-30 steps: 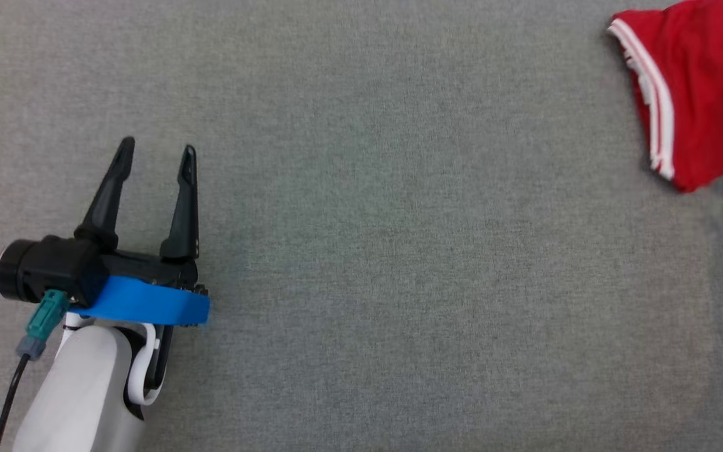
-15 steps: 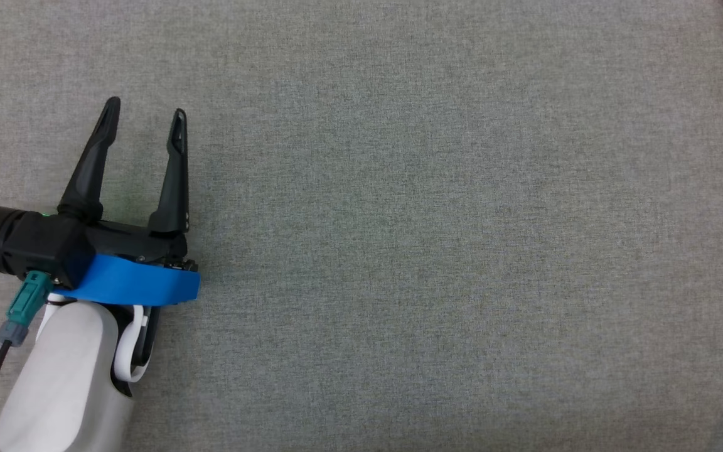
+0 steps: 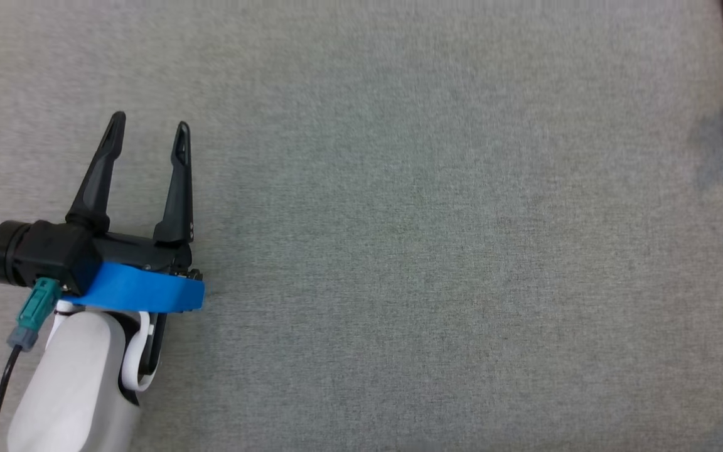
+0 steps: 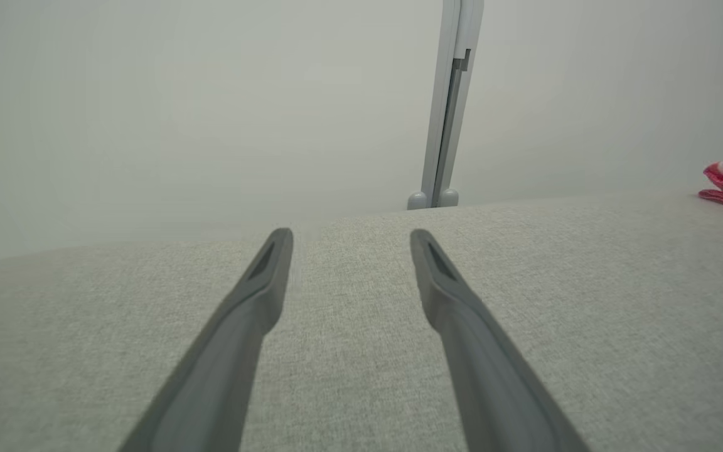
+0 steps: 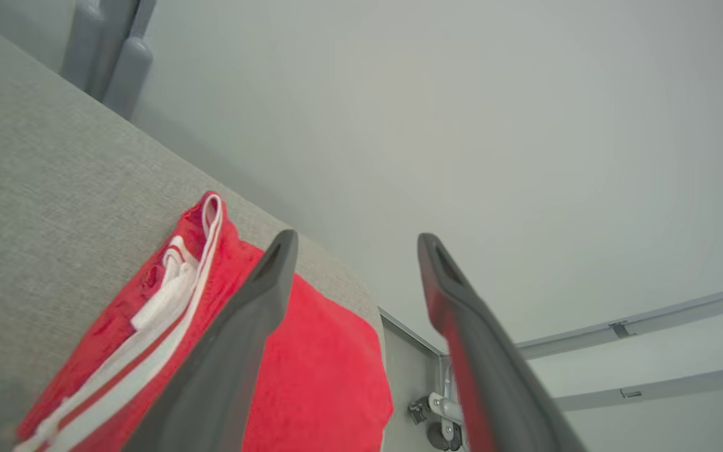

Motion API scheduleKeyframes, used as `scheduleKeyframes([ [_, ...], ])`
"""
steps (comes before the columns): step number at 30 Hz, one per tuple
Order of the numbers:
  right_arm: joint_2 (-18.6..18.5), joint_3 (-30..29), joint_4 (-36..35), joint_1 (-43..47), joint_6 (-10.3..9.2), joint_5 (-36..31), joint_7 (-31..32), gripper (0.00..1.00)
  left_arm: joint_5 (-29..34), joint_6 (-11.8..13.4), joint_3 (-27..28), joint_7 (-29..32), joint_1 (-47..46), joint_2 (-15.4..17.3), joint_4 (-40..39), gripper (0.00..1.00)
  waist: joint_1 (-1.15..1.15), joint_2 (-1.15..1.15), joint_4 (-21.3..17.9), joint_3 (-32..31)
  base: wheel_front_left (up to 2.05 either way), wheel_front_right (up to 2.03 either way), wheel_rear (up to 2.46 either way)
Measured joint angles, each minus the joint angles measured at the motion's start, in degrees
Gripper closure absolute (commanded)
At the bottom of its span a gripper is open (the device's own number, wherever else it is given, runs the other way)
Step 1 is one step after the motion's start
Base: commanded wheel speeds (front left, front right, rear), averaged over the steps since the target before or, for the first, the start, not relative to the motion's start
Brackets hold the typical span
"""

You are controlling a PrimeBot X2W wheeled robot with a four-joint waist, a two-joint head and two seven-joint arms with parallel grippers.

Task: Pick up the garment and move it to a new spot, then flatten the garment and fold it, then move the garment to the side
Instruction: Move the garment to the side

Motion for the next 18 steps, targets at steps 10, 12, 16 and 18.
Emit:
scheduleKeyframes([
  [10, 14.2, -6.0, -2.9, 12.2, -0.01, 8.0, -3.9, 0.00, -1.3, 0.2, 0.8, 0.0, 5.7, -0.3, 3.7, 0.00, -0.01, -0.02, 1.0, -9.4, 0.00, 0.00, 0.00],
  [12, 16.3, -6.6, -4.6, 15.4, 0.00, 8.5, -4.3, 0.00, -1.5, 0.2, 0.7, 0.0, 7.0, -0.3, 5.1, 0.00, -0.01, -0.02, 1.0, -11.3, 0.00, 0.00, 0.00],
  [16, 20.3, -8.5, -8.7, 21.5, -0.01, 9.5, -4.7, 0.00, -2.4, 0.4, 1.1, 0.0, 9.0, -0.3, 7.2, 0.00, -0.02, -0.02, 0.7, -15.0, 0.00, 0.00, 0.00],
  [18, 24.0, -9.7, -11.9, 26.7, -0.01, 10.1, -5.4, 0.00, -3.1, 0.5, 1.5, 0.0, 11.0, -0.8, 8.6, 0.00, -0.01, -0.02, 0.7, -17.8, 0.00, 0.00, 0.00],
])
